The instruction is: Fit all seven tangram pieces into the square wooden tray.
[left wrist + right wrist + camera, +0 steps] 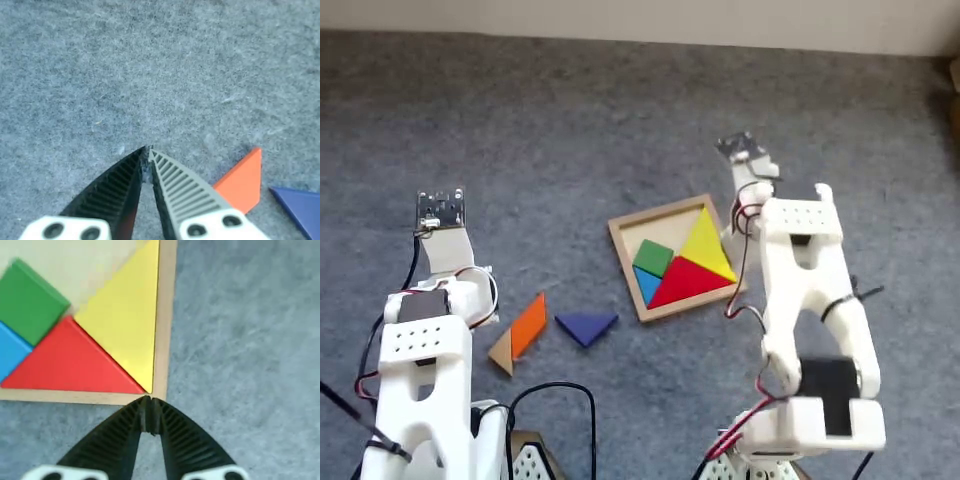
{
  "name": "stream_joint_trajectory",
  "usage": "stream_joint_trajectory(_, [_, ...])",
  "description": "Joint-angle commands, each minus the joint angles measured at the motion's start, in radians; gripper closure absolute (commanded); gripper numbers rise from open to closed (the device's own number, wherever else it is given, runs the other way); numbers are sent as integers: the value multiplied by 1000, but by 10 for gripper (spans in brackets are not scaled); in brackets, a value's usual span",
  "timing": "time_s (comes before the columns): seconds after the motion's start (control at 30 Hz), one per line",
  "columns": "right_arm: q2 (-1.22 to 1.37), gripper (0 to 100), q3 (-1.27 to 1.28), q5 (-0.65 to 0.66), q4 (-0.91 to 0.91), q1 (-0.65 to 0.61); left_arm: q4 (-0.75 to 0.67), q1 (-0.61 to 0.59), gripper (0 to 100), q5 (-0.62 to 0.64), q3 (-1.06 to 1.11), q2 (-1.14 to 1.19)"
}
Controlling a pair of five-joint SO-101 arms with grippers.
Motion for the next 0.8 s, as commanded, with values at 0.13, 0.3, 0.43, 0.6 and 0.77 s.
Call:
stream_joint_trajectory(0.13, [-13,995,-21,-183,-226,-104,-15,-13,995,-9,-4,-22])
stream_joint_trajectory(0.3, [142,892,-140,-313,-278,-136,-15,-13,995,-9,-4,-22])
stream_joint_trajectory(0.43, [257,721,-306,-399,-180,-166,-15,-13,995,-9,-4,-22])
stream_joint_trajectory(0.6, [403,714,-487,-410,-108,-203,-15,-13,995,-9,-4,-22])
stream_joint_trajectory(0.77, [561,714,-601,-410,-101,-197,-15,-13,995,-9,-4,-22])
